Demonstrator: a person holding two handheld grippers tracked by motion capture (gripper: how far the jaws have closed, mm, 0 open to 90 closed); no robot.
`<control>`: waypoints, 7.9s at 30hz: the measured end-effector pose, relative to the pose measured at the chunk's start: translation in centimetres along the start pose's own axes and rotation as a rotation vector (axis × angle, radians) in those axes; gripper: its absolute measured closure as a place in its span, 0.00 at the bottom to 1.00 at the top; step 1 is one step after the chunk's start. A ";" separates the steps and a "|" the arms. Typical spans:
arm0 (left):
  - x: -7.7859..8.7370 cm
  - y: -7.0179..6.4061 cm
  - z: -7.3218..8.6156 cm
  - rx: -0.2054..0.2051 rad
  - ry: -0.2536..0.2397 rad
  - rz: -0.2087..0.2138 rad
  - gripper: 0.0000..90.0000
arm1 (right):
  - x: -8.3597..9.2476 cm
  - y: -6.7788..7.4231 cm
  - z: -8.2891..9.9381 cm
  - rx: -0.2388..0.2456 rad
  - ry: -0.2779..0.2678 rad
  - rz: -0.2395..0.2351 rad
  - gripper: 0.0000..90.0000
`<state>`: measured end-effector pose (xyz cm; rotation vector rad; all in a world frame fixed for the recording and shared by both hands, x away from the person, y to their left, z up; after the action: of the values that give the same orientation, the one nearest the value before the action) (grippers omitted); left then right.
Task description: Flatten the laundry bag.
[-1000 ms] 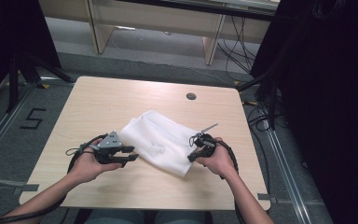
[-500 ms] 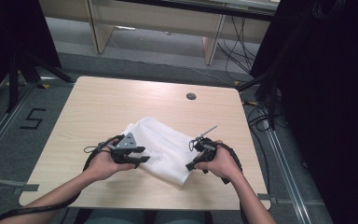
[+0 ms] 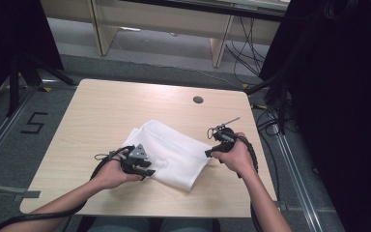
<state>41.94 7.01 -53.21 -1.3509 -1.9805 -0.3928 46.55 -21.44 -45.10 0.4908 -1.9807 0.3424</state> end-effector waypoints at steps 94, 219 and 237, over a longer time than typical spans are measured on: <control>-1.5 -1.2 -0.8 0.018 -0.023 0.009 0.89 | -0.7 7.6 -10.8 0.404 -0.221 0.055 1.00; 9.5 5.2 6.4 0.156 -0.033 -0.252 0.82 | 6.6 14.7 0.9 0.608 -0.276 -0.387 1.00; 11.3 7.5 7.1 0.207 -0.052 -0.307 0.80 | 4.3 14.3 4.9 0.595 -0.173 -0.443 1.00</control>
<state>43.61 22.07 -51.44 -0.9402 -2.2112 -0.2841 34.15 -11.85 -43.75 1.3496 -1.8462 0.6220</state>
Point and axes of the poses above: each handheld gripper's, and its own axes: x roughly backward along the jaws, z roughly out of its underside, y roughly to its left, the point moved 4 cm from there along -x, roughly forward along the jaws, and after that the axes turned 7 degrees about z, right-handed, at the moved point
